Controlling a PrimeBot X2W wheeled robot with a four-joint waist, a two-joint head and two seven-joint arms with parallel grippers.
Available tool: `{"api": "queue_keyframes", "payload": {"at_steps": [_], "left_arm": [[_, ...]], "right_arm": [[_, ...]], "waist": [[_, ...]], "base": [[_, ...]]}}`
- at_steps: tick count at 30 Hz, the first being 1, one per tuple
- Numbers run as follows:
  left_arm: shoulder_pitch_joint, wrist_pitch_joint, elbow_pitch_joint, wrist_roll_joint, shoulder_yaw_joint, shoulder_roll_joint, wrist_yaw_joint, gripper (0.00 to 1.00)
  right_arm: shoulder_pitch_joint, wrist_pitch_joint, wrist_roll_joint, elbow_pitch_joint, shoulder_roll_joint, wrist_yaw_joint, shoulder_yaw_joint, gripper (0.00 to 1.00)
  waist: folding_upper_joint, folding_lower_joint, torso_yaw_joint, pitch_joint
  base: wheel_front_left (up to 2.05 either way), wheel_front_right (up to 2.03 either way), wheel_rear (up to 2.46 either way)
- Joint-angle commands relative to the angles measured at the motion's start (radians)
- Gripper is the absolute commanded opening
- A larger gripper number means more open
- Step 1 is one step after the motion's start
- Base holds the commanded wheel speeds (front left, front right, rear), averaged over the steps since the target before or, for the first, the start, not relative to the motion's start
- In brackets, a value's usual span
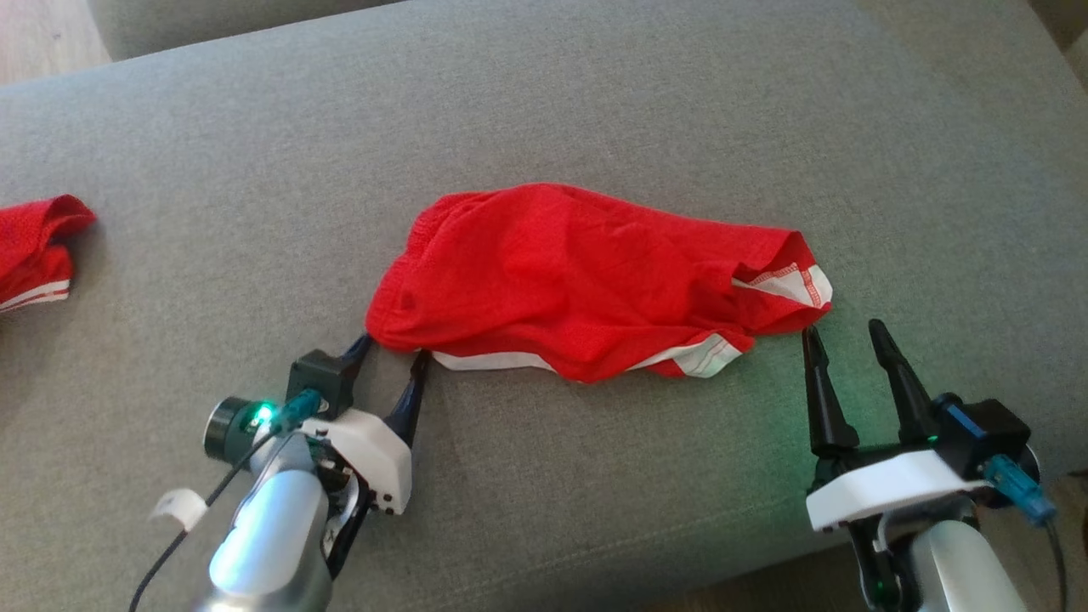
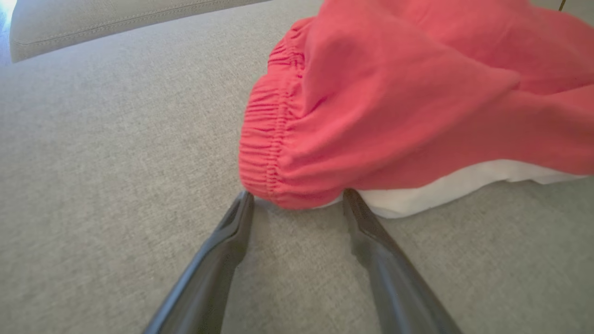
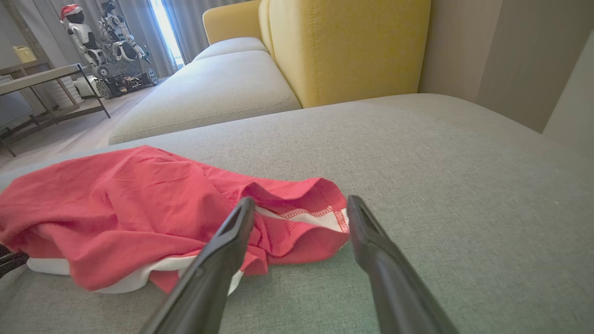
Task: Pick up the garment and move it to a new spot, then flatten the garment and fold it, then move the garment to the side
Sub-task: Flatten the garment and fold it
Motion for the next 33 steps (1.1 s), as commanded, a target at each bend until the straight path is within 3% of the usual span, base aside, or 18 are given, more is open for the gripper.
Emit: {"api": "queue_keyframes", "payload": {"at_steps": [1, 9, 11, 12, 33], "left_arm": [[-0.041, -0.012, -0.012, 0.01, 0.025, 0.025, 0.0, 1.0], [-0.051, -0.012, -0.035, 0.012, 0.025, 0.024, -0.001, 1.0], [-0.046, -0.012, -0.052, 0.007, 0.025, 0.024, -0.007, 0.16], [-0.043, -0.012, -0.062, 0.008, 0.023, 0.025, -0.009, 0.0], [0.038, -0.012, -0.226, 0.005, 0.048, 0.017, -0.004, 0.0]], "right_arm": [[-0.034, -0.012, 0.004, -0.023, -0.005, 0.008, 0.025, 1.0], [-0.038, -0.019, 0.008, -0.009, -0.005, 0.008, 0.023, 1.0], [-0.038, -0.02, 0.009, -0.004, -0.005, 0.008, 0.026, 1.0], [-0.038, -0.02, 0.01, 0.0, -0.005, 0.008, 0.028, 1.0], [-0.03, 0.046, 0.124, 0.142, -0.005, 0.008, 0.192, 1.0]], "waist": [[0.0, 0.0, -0.003, 0.002], [0.0, 0.0, -0.007, 0.005], [0.0, 0.0, -0.005, 0.004], [0.0, 0.0, -0.003, 0.003], [0.0, 0.0, 0.082, -0.036]], "base": [[0.0, 0.0, 0.0], [0.0, 0.0, 0.0], [0.0, 0.0, 0.0], [0.0, 0.0, 0.0], [0.0, 0.0, 0.0]]}}
